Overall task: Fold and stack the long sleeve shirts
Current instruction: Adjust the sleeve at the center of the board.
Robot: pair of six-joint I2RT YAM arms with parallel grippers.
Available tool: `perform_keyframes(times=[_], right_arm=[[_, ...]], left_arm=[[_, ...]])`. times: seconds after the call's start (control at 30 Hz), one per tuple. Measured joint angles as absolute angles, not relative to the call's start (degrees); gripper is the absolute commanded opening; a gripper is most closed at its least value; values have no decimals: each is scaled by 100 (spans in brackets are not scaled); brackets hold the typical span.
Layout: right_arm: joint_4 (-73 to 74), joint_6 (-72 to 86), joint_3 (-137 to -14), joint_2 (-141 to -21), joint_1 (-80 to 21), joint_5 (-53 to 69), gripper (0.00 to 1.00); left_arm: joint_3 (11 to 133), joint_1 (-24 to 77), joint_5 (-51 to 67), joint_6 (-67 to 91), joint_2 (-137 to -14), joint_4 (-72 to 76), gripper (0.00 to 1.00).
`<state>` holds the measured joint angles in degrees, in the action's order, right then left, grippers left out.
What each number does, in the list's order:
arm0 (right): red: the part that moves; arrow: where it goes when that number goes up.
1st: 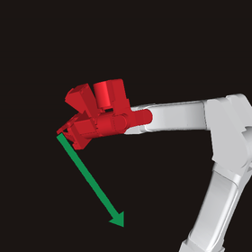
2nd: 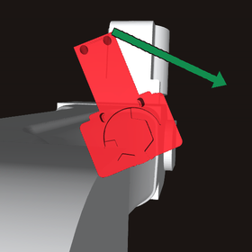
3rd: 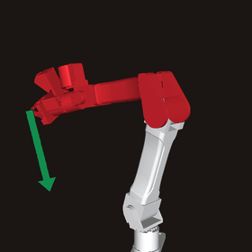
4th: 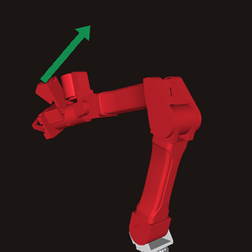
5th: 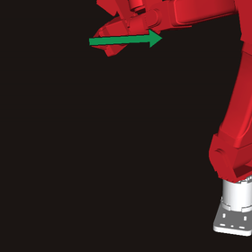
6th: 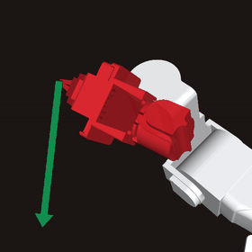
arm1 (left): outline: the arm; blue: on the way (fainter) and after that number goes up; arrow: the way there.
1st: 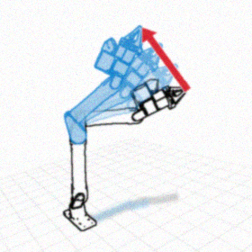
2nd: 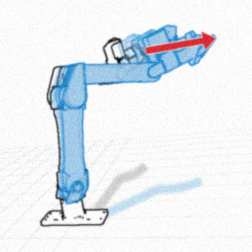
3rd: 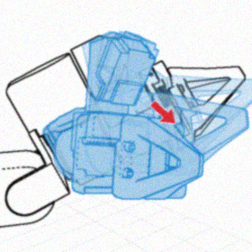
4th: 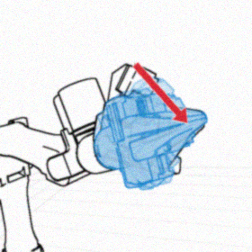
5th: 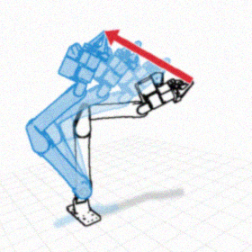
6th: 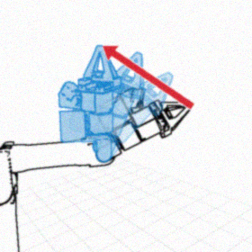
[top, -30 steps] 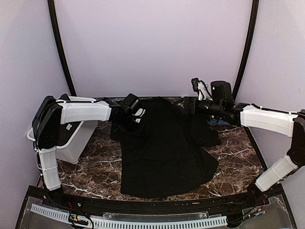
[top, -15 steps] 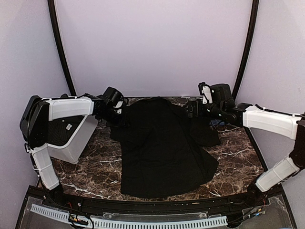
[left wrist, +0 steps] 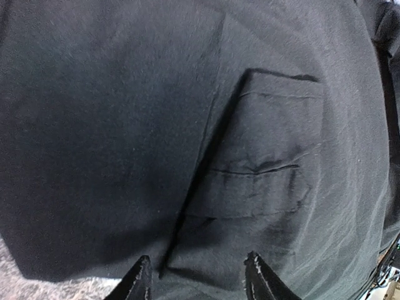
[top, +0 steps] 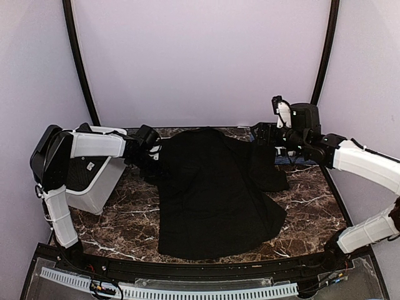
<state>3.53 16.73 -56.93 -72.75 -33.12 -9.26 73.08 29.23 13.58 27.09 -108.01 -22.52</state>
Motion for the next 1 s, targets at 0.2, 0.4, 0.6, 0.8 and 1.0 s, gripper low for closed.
perform_keyframes(times=[0.2,0.4,0.6,0.8,1.0], right_arm=[[346,1496,-5666,-7234,-3304,-711,87],[252,1396,-5430,-6858,-3116,-386,84],[196,1398,-5430,-6842,-2967,-191,67],[320,1426,-5459,-6982,-2939,-121,53],[508,1487,-5559,-7273,-2919,-99,53]], left_arm=[[7308,2923,1424,2727,-11008,-2233,47],[7306,2923,1444,2744,-11059,-2226,34],[7308,2923,1601,2757,-11059,-2185,14],[7308,2934,1846,2731,-11028,-2147,2],[7498,3146,2023,2628,-10851,-2152,0]])
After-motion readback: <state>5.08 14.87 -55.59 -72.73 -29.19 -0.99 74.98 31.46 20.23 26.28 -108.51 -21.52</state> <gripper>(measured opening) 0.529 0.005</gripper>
